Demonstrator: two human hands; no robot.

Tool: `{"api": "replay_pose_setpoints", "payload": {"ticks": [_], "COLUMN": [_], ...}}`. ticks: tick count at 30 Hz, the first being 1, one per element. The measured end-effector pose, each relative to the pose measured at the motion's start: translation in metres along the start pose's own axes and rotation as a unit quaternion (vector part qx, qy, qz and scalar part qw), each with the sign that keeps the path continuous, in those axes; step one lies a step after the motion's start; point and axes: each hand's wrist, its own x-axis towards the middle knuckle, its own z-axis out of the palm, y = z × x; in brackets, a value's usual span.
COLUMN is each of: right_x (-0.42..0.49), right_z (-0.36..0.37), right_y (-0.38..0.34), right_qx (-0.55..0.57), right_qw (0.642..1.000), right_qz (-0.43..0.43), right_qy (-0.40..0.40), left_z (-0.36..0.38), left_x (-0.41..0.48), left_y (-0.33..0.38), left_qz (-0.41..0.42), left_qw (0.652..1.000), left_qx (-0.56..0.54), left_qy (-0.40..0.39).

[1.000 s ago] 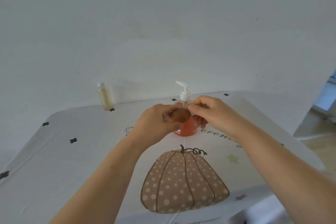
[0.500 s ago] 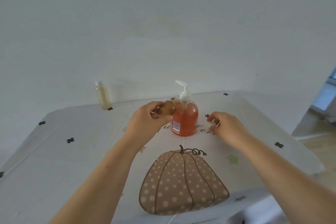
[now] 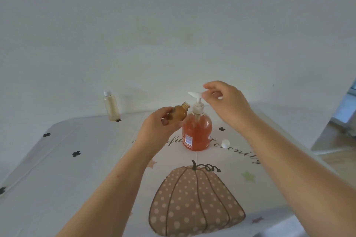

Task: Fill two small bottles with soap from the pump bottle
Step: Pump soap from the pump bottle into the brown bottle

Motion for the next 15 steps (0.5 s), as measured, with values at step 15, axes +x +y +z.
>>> {"api": "replay_pose_setpoints", "payload": {"ticks": [15], "right_x": [0.02], "right_z": [0.005], "right_y": [-0.011], "right_qx": [-0.066], "right_qw": [0.992], "right_qz": [-0.046], "right_qy": [-0.093], "left_z": [-0.007], "left_x": [0.015], "left_y": [0.008], "left_qz": [0.051], "left_qw": [0.998], "left_qx": [0.019], "left_qy": [-0.017]}}
